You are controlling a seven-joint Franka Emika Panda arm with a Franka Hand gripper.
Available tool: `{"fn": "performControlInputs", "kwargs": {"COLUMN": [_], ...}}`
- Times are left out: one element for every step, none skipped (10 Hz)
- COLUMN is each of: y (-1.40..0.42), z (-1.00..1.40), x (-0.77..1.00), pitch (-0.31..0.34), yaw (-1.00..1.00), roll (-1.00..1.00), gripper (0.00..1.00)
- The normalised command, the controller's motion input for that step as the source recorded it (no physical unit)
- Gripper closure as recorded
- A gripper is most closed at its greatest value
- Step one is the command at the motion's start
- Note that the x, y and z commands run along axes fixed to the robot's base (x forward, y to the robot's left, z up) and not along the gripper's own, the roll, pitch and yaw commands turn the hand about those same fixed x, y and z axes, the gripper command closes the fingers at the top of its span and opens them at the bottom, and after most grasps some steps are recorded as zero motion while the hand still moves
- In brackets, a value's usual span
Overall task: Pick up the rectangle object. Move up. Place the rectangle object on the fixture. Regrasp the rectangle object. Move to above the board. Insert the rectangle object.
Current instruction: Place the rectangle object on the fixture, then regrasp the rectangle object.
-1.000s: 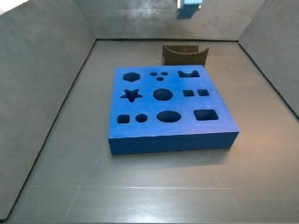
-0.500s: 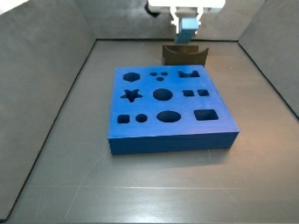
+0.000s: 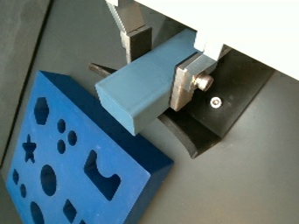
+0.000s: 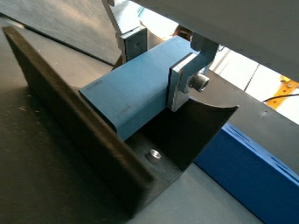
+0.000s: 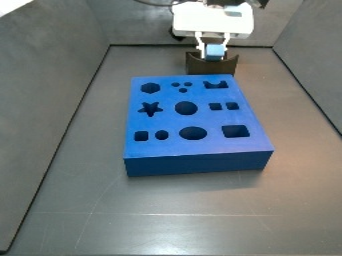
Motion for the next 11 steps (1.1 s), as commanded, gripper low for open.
{"fn": "performControlInputs", "kwargs": {"y": [0.05, 0.05, 0.04, 0.00, 0.00, 0.00, 0.01, 0.00, 0.00, 0.00, 0.00], "z": [-0.19, -0.18, -0.18, 0.00, 1.00, 1.00, 1.00, 1.00, 1.00, 0.91, 0.68], "x": [0.08, 0.07, 0.07, 0.00, 0.00, 0.00, -0.02, -0.03, -0.04, -0.05, -0.04], "pitch": [-0.074, -0.092, -0.092, 0.000, 0.008, 0.014, 0.027, 0.024, 0.024, 0.029, 0.035], "yaw": [-0.15, -0.13, -0.09, 0.00, -0.07, -0.07, -0.05, -0.03, -0.02, -0.01, -0.01], "roll": [-0.21, -0.19, -0.19, 0.00, -0.01, -0.01, 0.02, 0.06, 0.08, 0.08, 0.09], "gripper": [1.00, 1.00, 1.00, 0.00, 0.00, 0.00, 0.00, 0.00, 0.00, 0.00, 0.00]}}
